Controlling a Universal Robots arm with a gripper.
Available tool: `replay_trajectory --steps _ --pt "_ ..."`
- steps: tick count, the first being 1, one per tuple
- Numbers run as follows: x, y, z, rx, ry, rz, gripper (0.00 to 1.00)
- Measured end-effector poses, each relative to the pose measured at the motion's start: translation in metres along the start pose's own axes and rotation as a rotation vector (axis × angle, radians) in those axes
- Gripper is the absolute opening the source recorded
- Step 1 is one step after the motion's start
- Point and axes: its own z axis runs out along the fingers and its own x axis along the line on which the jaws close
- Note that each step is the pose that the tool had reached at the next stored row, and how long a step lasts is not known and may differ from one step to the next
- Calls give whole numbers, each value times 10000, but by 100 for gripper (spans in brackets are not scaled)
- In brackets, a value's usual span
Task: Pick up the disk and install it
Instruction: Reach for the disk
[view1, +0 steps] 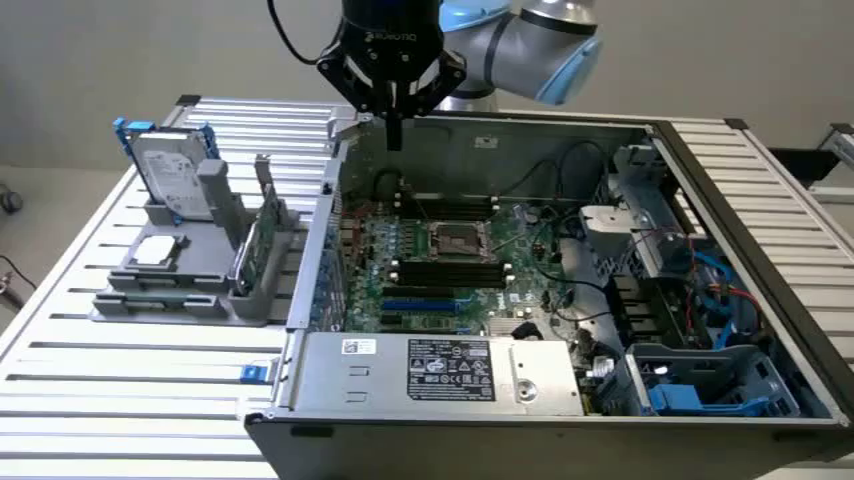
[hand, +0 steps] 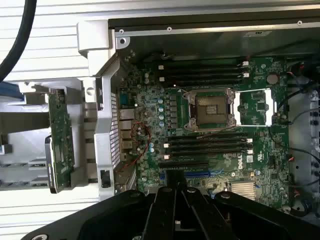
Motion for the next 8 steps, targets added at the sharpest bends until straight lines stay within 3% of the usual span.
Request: replay_trajectory --steps 8 --pt "0 0 0 0 0 0 11"
